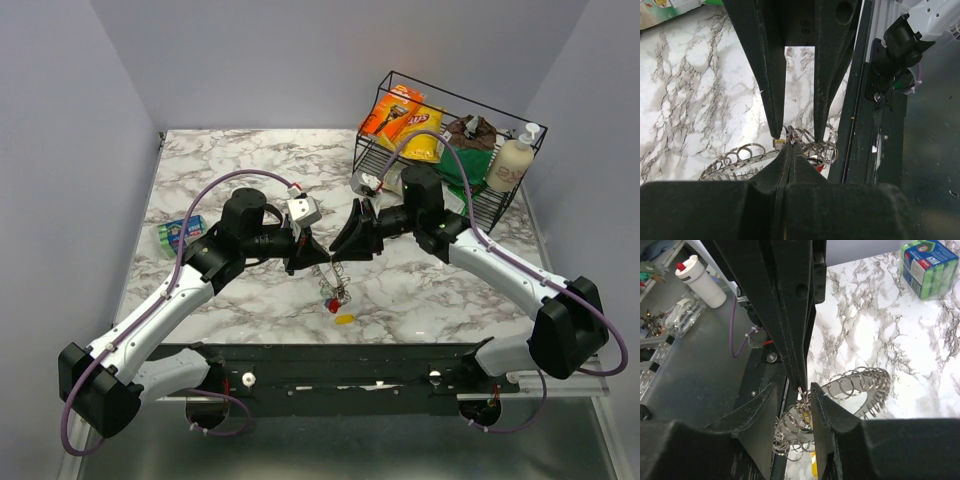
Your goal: Put the keys on the keyring
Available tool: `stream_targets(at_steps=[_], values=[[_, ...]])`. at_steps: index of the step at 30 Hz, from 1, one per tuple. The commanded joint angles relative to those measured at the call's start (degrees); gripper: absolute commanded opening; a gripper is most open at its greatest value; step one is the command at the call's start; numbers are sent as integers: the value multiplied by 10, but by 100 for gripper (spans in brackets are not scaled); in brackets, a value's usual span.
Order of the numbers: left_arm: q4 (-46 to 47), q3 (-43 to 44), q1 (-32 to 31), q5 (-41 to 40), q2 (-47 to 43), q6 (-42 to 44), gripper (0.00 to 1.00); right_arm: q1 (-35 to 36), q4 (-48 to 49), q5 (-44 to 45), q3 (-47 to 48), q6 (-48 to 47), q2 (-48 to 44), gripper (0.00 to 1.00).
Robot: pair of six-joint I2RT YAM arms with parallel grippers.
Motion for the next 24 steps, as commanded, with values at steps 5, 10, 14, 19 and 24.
stream_targets(at_steps=[5,10,14,19,24], values=[[26,19,-3,29,-12,-15,0,5,-14,20,4,-9,7,38],[28,15,-3,22,-23,-12,0,5,-20,17,-1,-27,7,34],[26,16,-3,22,-23,-12,0,5,-21,10,-2,-30,7,32],[32,17,-3,26,-25,-16,0,5,-21,-3,1,-29,9,24],[35,20,-3,29,-28,-17,0,5,-21,-5,1,-30,12,16]])
